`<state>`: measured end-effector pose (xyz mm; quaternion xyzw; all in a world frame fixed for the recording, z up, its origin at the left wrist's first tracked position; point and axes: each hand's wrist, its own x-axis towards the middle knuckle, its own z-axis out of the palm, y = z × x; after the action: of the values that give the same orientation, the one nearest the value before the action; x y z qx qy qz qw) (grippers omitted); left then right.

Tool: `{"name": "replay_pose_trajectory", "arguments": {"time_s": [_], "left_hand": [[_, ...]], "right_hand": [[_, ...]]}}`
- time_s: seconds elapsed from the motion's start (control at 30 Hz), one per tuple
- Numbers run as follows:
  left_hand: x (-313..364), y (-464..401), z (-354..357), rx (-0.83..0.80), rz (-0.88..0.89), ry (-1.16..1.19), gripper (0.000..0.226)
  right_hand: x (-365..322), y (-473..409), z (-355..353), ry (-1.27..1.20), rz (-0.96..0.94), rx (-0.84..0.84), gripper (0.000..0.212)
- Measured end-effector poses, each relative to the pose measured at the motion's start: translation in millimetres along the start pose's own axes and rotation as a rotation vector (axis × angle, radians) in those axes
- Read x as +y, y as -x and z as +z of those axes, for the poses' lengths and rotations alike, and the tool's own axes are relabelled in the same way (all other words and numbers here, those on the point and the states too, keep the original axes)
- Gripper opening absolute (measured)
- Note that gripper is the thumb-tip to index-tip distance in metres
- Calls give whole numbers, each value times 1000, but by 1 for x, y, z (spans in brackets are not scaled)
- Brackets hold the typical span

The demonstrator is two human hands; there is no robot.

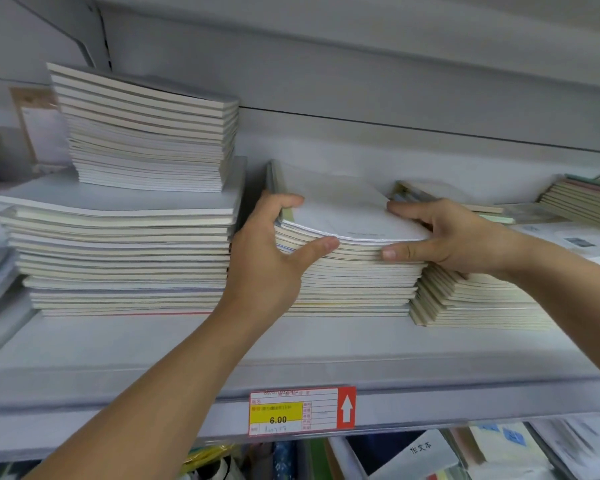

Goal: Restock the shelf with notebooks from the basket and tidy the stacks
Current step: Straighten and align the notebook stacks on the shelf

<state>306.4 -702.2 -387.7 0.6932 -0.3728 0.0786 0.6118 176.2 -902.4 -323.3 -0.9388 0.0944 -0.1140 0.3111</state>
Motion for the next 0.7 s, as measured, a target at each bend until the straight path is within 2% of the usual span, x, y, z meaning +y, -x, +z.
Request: {"name": "replay_pose_trajectory", "arguments": {"time_s": [0.03, 0.07, 0.1, 0.13, 0.17, 0.2, 0.27, 0.37, 0.47, 0.6, 0.63, 0.7], "left_hand": [[3, 0, -2, -12, -25, 12, 55], [7, -1, -4, -27, -67, 44, 61], [12, -4, -4, -37, -112, 76, 73], [18, -8, -4, -39, -141, 80, 86], [25, -13, -4, -34, -148, 39, 95], [32, -18, -3, -34, -144, -42, 97], [42, -28, -2, -88, -124, -328, 93], [46, -33, -3, -248, -19, -750, 88], [44, -31, -4, -380, -31, -816, 96], [41, -34, -4, -371, -4, -886, 102], [41, -34, -3, -371, -8, -888, 101], [39, -33, -3, -350, -24, -814, 95]], "right_hand": [[5, 0, -4, -12, 33, -46, 40], [5, 0, -8, -44, 76, -108, 59], [2, -3, -12, -98, 133, -128, 84], [-3, -6, -15, -166, 194, -120, 100], [-10, -16, -17, -207, 232, -78, 100], [-18, -29, -19, -228, 246, -17, 90], [-31, -67, -20, -142, 309, 80, 78], [-30, -115, -6, 160, 397, 15, 85], [-9, -152, 9, 412, 383, 41, 78], [-3, -163, 15, 469, 367, 124, 77], [-9, -152, 13, 436, 363, 120, 74], [-14, -130, 2, 175, 411, 97, 70]]}}
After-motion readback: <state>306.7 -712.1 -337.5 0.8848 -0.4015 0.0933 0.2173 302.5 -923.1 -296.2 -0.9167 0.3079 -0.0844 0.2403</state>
